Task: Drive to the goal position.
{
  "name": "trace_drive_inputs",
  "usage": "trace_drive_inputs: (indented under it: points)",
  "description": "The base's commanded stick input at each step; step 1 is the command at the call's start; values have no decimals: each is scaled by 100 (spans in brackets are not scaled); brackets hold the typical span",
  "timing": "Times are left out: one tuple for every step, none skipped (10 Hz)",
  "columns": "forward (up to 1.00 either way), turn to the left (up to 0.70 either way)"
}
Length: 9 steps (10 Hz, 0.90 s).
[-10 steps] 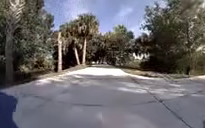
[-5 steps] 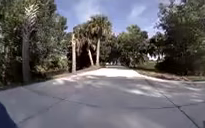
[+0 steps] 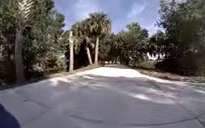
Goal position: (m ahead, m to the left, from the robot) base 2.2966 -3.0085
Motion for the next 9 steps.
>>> trace_drive_inputs:
  points:
    - [100, 0]
    - [100, 0]
    - [100, 0]
    - [100, 0]
    - [100, 0]
    - [100, 0]
    - [100, 0]
    - [100, 0]
    - [100, 0]
